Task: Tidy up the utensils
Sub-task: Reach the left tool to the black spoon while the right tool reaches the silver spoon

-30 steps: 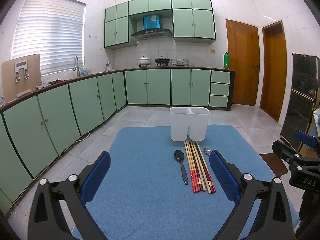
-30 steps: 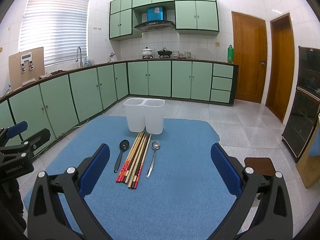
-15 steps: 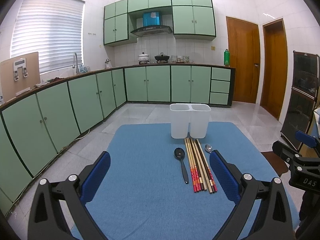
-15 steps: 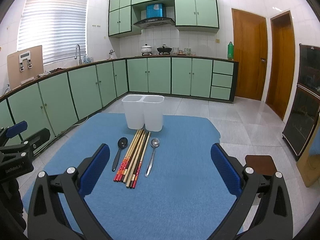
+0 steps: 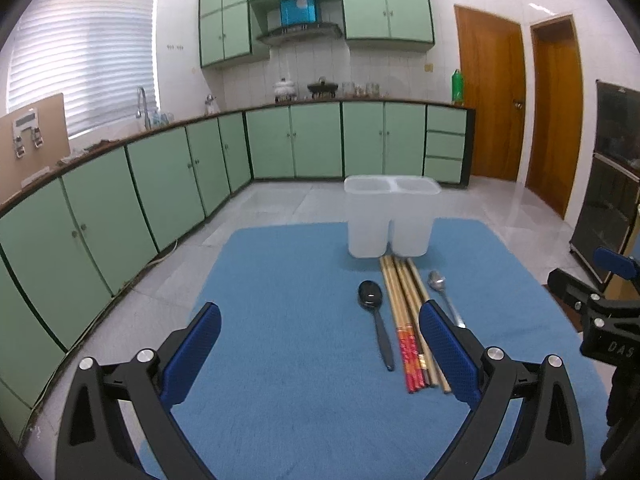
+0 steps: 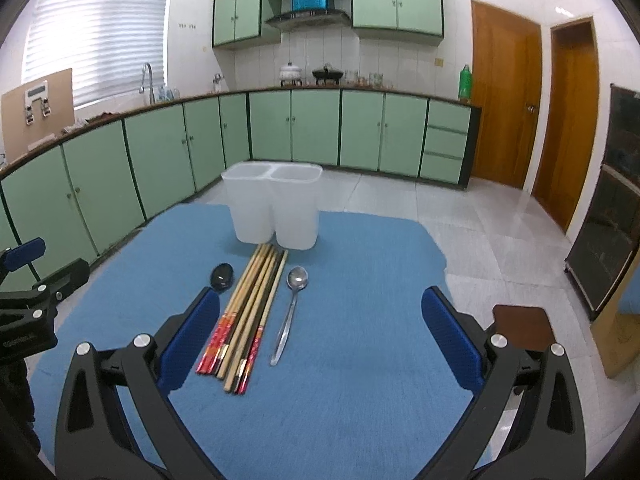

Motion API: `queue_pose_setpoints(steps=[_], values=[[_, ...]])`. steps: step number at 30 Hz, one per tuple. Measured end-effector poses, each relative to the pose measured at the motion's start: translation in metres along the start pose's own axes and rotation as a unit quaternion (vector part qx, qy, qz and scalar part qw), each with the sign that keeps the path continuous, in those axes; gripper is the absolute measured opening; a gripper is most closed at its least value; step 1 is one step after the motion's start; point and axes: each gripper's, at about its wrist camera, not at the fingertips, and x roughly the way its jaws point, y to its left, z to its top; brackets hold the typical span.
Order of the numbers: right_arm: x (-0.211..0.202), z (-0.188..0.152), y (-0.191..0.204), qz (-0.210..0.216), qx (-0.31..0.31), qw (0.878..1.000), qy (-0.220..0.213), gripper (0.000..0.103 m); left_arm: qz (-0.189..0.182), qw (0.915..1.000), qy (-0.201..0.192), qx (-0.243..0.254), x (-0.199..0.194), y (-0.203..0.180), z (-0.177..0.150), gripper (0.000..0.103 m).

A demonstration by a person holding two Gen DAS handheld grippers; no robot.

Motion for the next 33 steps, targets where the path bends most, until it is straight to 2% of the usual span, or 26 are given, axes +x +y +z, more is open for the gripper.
queue_pose_setpoints(steps=[8,12,16,18,24,29,31,33], values=[[0.089,0.017,-0.010,0.013,0.026,0.997,0.068,0.098,0.019,0.9983,0.055,0.000,0.081,0.007,0.010,0.097],[0.130,0.019,-0.010,0.025,0.031,0.994,0.103,0.094,0.024,0.9971,0.072,-0.011,0.112,0.012,0.012,0.097],[0.165,0.013,-0.002,0.032,0.027,0.990,0.136,0.080,0.026,0.9949,0.095,-0.021,0.139,0.018,0.012,0.093],[0.178,0.011,0.000,0.036,0.029,0.988,0.148,0.079,0.026,0.9938,0.106,-0.022,0.150,0.019,0.010,0.092],[0.205,0.005,0.010,0.039,0.032,0.983,0.176,0.066,0.023,0.9918,0.125,-0.019,0.171,0.016,0.004,0.089],[0.213,0.004,0.015,0.040,0.025,0.983,0.178,0.044,0.015,0.9907,0.134,-0.020,0.177,0.015,0.000,0.088],[0.214,0.004,0.017,0.040,0.018,0.984,0.175,0.028,0.009,0.9903,0.137,-0.021,0.180,0.012,0.001,0.088],[0.214,0.003,0.017,0.043,0.016,0.984,0.173,0.028,0.001,0.9901,0.139,-0.021,0.182,0.006,0.002,0.088]])
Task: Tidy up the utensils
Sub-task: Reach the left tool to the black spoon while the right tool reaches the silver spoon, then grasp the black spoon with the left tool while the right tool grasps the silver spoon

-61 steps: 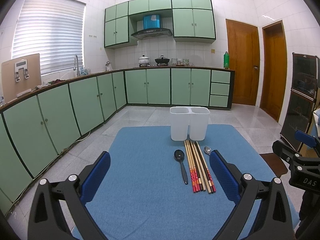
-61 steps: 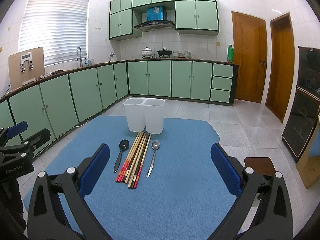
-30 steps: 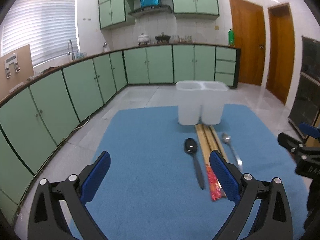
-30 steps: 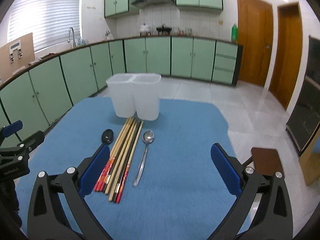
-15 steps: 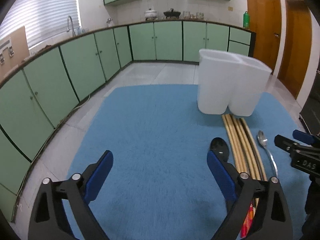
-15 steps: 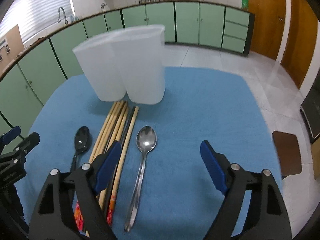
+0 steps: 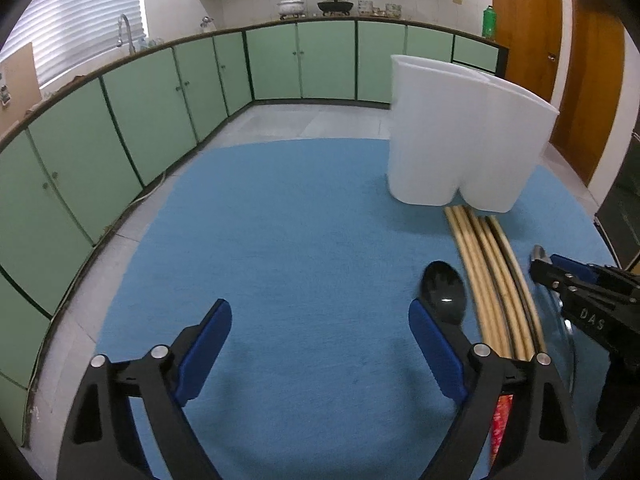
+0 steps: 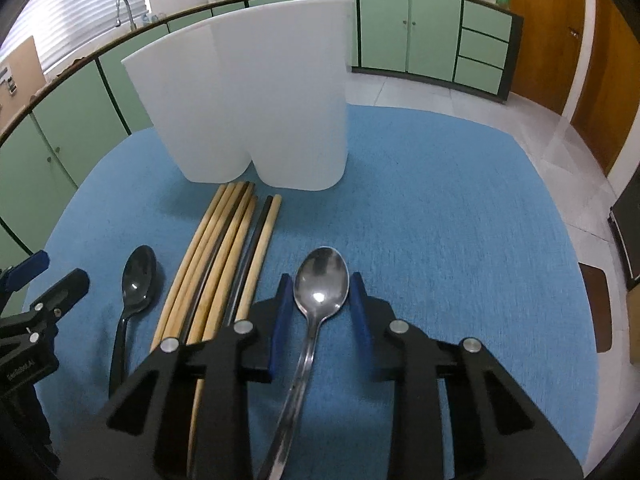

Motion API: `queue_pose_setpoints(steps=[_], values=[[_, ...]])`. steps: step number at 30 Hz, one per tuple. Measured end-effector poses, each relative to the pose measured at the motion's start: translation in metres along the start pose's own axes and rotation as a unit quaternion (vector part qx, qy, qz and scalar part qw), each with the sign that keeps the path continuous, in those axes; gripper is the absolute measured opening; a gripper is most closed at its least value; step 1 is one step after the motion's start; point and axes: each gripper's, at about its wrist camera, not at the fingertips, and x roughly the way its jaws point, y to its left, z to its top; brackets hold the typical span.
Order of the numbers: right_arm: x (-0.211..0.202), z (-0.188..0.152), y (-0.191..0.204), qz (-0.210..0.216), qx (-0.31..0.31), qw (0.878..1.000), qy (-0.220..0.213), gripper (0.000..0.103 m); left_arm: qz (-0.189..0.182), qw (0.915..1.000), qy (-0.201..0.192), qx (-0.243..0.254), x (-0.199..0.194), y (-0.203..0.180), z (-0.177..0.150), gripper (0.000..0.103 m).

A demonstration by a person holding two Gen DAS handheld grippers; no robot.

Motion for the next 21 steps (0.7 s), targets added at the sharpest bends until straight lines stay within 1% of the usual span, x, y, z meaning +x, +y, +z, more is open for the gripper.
queue_pose_setpoints(steps=[5,10,19,21], values=[[-0.005,0.000,-0.011,0.007,0.008,1.000,0.000,0.027,-0.023,0.9997,0.003,0.012,0.007,-0.022,0.008,0.088],[-0.007,0.001,-0.020,0.009,0.011,1.000,0.000,0.028,-0.026,0.9993,0.014,0.023,0.025,-0.040,0.018,0.089],[-0.007,-0.001,-0.019,0.013,0.011,1.000,-0.001,0.028,-0.021,0.9986,0.040,0.028,0.050,-0.047,0.030,0.089],[-0.006,-0.001,-0.020,0.016,0.009,1.000,0.002,0.029,-0.026,0.9984,0.045,0.022,0.054,-0.045,0.031,0.089]])
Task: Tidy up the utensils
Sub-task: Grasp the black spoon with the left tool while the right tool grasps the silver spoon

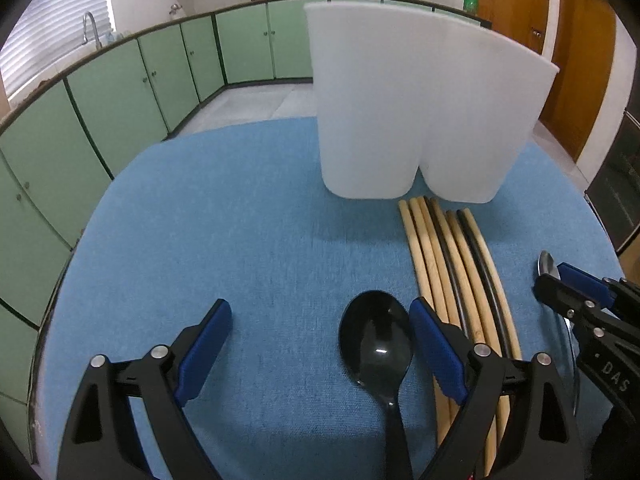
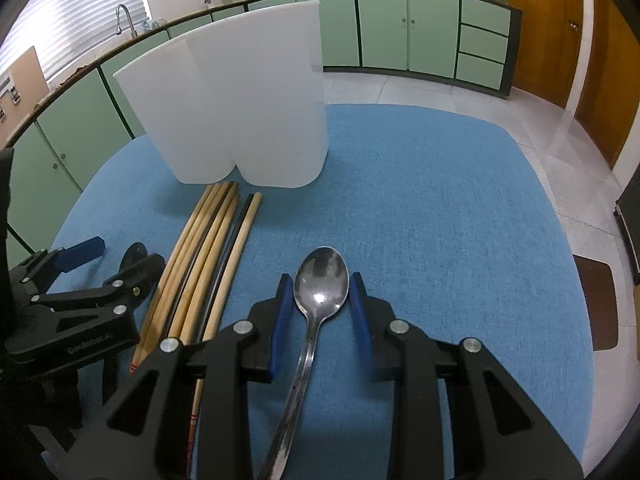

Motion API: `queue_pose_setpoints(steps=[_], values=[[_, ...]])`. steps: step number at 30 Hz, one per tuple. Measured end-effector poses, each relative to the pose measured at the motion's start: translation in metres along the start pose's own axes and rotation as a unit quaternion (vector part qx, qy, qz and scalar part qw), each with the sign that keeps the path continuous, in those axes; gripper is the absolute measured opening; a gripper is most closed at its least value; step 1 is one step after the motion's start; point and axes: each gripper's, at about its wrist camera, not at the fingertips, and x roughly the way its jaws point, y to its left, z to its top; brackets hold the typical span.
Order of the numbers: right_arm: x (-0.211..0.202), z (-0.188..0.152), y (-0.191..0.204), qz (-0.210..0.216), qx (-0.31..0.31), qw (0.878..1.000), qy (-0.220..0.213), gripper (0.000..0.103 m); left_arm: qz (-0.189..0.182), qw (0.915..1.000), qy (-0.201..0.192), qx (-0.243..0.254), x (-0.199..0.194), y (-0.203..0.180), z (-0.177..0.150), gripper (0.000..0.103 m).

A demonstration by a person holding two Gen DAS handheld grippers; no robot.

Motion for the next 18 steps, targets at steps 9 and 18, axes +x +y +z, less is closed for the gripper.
queue_pose_setpoints(steps=[9,18], values=[[0.004,0.011,0.001,0.002,0.004,0.999,0.035,0.039,-0.029,0.9996,0.003,0.000,0.003,0.002,0.010,0.058],[-0.009,0.017,-0.009,0.018,0.029,0.999,0.008,0.027,-0.068,0.9971,-0.032,-0.006,-0.005,0.024,0.019,0.035]])
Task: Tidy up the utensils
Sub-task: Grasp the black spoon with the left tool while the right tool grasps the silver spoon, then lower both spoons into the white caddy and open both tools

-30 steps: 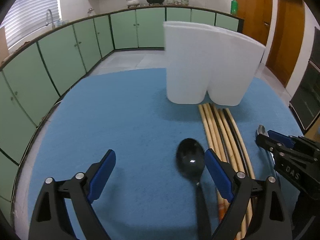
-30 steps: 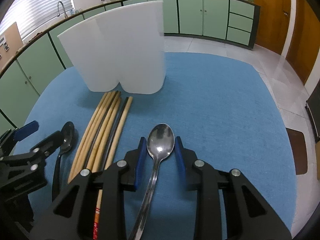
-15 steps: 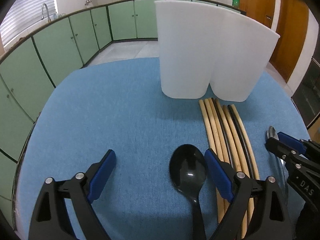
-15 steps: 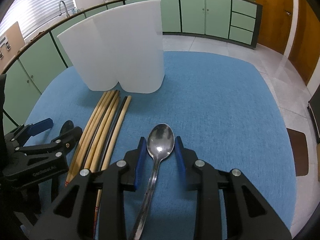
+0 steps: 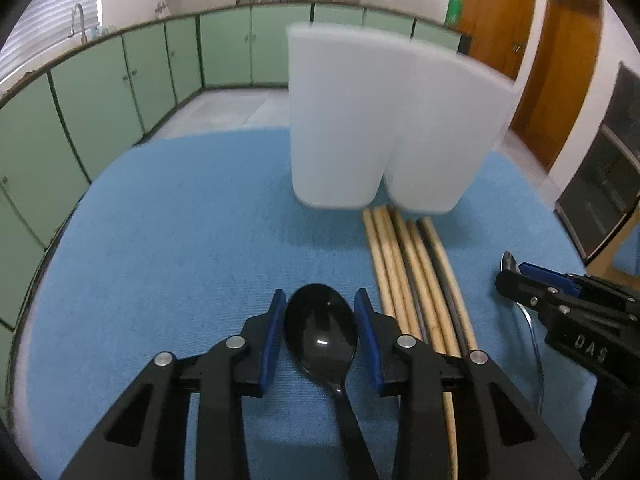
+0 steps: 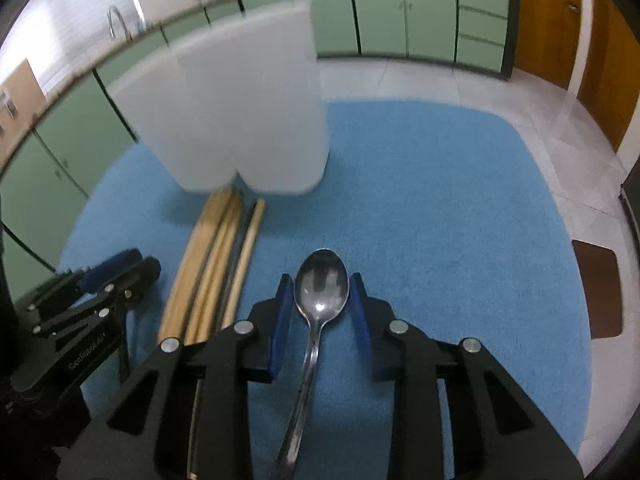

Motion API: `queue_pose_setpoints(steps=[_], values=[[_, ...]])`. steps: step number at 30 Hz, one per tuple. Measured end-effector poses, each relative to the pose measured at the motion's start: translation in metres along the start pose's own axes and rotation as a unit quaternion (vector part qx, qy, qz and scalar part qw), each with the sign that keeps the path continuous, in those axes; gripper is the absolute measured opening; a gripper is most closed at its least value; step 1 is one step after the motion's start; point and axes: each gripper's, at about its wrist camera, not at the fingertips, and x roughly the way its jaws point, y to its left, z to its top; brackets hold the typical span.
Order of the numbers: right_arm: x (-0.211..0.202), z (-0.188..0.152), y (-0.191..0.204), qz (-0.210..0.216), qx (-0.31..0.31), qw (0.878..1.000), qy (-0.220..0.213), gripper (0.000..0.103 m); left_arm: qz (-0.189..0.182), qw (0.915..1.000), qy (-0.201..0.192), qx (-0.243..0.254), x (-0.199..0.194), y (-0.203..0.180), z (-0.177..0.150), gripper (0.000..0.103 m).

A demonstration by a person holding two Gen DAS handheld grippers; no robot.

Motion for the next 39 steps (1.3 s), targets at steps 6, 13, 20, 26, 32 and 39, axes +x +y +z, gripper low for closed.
queue_pose_setpoints(steps=[6,13,20,26,32,39], values=[[-0.044,-0.006,-0.004,0.029,-0.014,0.994,-0.106,0.027,-0.035,0.9912,-0.126,0.021,-0.048,0.003,-0.007,0.034],[-0.078,0.016,-0.014,0.052,-0.023,0.983,-0.177,0.027,-0.045,0.9758,-0.212,0.025,-0.086,0.004,0.003,0.034],[-0.115,0.068,-0.016,0.081,-0.027,0.969,-0.231,0.027,-0.051,0.9567,-0.285,0.032,-0.115,-0.012,0.035,0.034],[-0.127,0.127,-0.023,0.101,-0.016,0.961,-0.257,0.027,-0.036,0.9387,-0.341,0.041,-0.109,-0.021,0.106,0.034],[-0.106,0.170,-0.029,0.073,-0.006,0.962,-0.263,0.027,-0.003,0.9325,-0.359,0.042,-0.071,-0.029,0.153,0.034],[-0.057,0.187,-0.028,0.036,-0.009,0.968,-0.249,0.027,0.012,0.9416,-0.334,0.043,-0.025,-0.033,0.160,0.035]])
